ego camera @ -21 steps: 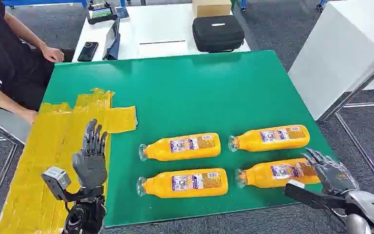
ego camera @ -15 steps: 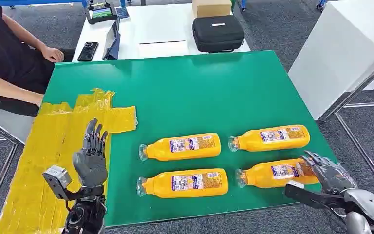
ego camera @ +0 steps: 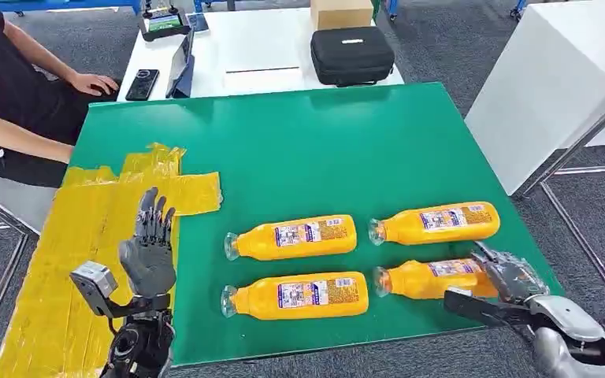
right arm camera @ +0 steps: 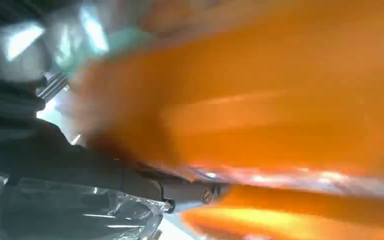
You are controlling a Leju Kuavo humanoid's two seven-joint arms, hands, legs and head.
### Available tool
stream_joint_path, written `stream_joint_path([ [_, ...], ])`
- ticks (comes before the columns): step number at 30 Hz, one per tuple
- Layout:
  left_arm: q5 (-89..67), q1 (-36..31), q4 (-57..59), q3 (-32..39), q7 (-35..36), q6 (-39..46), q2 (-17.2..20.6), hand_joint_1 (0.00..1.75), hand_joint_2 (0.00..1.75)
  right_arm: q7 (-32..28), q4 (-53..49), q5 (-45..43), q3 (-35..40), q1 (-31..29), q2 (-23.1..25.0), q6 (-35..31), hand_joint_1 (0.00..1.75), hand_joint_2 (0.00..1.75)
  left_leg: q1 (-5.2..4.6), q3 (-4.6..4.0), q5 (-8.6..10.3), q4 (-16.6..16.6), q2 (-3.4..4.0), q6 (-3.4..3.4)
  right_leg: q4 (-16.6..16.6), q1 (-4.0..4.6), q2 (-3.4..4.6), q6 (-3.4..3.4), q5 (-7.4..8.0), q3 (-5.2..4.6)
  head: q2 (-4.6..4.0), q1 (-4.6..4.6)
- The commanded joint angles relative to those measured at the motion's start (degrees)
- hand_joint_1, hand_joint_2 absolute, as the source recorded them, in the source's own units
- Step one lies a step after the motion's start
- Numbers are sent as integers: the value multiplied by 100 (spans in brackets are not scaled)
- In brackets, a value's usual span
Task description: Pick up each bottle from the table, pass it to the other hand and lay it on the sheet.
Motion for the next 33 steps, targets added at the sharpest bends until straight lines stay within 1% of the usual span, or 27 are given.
stream_joint_path([
  [1,22,-235,429,-129,31,54,117,0,0,-103,1537,-38,681,-273,489,0,175,175,14,45,-12,-9,33,-16,-24,17,8,-5,3,49,0,0],
  [2,22,-235,429,-129,31,54,117,0,0,-103,1537,-38,681,-273,489,0,175,175,11,49,-14,-11,21,-18,-22,14,3,-4,3,50,0,-2],
  [4,27,-231,443,-127,29,58,129,0,0,-114,1554,-40,691,-275,490,-11,175,175,12,69,-30,-11,26,-35,-26,16,5,-15,-7,62,0,-2],
  [5,27,-231,443,-127,29,58,129,0,0,-114,1554,-40,691,-275,490,-11,175,175,13,83,-31,-10,26,-29,-28,17,6,-17,-10,63,0,0],
  [6,27,-231,443,-127,29,58,129,0,0,-114,1554,-40,691,-275,490,-11,175,175,12,95,-54,-3,35,0,-25,16,12,-12,-30,34,0,2],
  [7,27,-231,443,-127,29,58,129,0,0,-114,1554,-40,691,-275,490,-11,175,175,12,104,-54,-11,32,-4,-33,18,0,-10,-35,45,0,2],
  [14,122,-230,505,-178,-28,137,163,0,0,-121,1743,-45,770,-272,487,-14,175,175,12,157,-65,-15,36,-6,-43,20,12,-4,-29,101,0,0],
  [16,168,-244,493,-213,-36,156,173,0,0,-115,1652,-56,781,-172,380,-30,175,175,12,158,-63,-19,33,-15,-49,22,1,-5,-31,105,0,0],
  [17,189,-239,479,-234,-38,165,188,0,0,-141,1485,-159,728,-73,319,-43,175,175,15,168,-69,-14,33,-15,-49,25,7,-8,-37,114,0,0],
  [18,209,-226,472,-245,-41,169,205,0,0,-378,1210,-501,580,94,243,47,175,175,15,168,-69,-15,30,-14,-52,25,2,-2,-42,116,0,2],
  [19,247,-219,480,-259,-63,156,237,0,0,-686,495,-1191,301,494,26,377,175,175,13,165,-71,-16,19,-6,-53,23,-13,-1,-46,117,0,2],
  [20,281,-213,494,-255,-88,139,261,0,0,-743,-108,-1547,64,846,-200,500,175,175,14,169,-76,-16,17,3,-55,23,-15,-4,-49,122,0,2],
  [21,330,-196,497,-230,-118,121,277,0,0,-933,-719,-2057,-353,1198,-336,553,175,175,10,183,-84,-9,10,8,-47,18,-18,-1,-62,133,0,2],
  [22,392,-167,471,-182,-157,101,282,0,0,-1220,-1453,-2620,-1034,1606,-361,733,175,175,5,188,-89,-4,7,14,-41,14,-15,3,-68,137,0,0],
  [23,427,-149,434,-154,-172,99,297,0,0,-1431,-1934,-2860,-1581,1828,-246,967,175,175,3,177,-84,-5,-20,12,-40,12,-47,6,-78,134,0,4],
  [24,457,-131,393,-126,-172,112,301,0,0,-1627,-2264,-3001,-2027,1891,-19,1247,175,175,1,183,-88,-5,-12,16,-40,10,-27,7,-73,139,0,4],
  [25,497,-75,301,-100,-158,125,326,0,0,-2004,-2600,-3476,-2629,1851,385,1684,175,175,-2,174,-88,-7,-29,12,-37,8,-46,6,-76,140,0,2],
  [26,530,-2,215,-56,-136,118,323,0,0,-2114,-2810,-3702,-2966,1787,627,1878,175,175,-5,174,-83,-6,-33,18,-36,5,-44,14,-69,143,0,4],
  [27,538,38,174,-49,-136,111,328,0,0,-2097,-2890,-3728,-3052,1765,666,1971,175,175,-9,159,-73,-8,-16,32,-39,-1,-22,18,-56,188,0,-4],
  [28,538,56,159,-49,-136,110,331,0,0,-2080,-2910,-3729,-3065,1753,677,2001,175,175,-13,139,-67,-3,-7,25,-27,-5,-28,15,-60,171,0,-4],
  [29,537,73,160,-49,-138,111,331,0,0,-2082,-2902,-3730,-3054,1748,702,2000,175,175,-12,101,-48,-1,-9,20,-23,-5,-33,22,-45,140,0,-4],
  [30,537,75,143,-46,-139,113,322,0,0,-2082,-2839,-3707,-3048,1716,724,2025,175,175,-9,83,-46,-1,-15,25,-23,-3,-34,23,-40,119,0,-9],
  [31,537,75,143,-46,-139,113,322,0,0,-2082,-2839,-3707,-3048,1716,724,2025,175,175,-11,101,-66,4,8,13,-17,-3,-26,18,-58,133,0,-9],
  [32,537,69,150,-45,-139,114,314,0,0,-2118,-2789,-3657,-3034,1701,743,2023,175,175,-1,94,-55,-1,-4,18,-33,5,-29,21,-44,122,0,-4],
  [33,537,69,150,-45,-139,114,314,0,175,-2118,-2789,-3657,-3034,1701,743,2023,175,175,-2,101,-62,0,-1,12,-33,5,-33,19,-52,129,0,0],
])
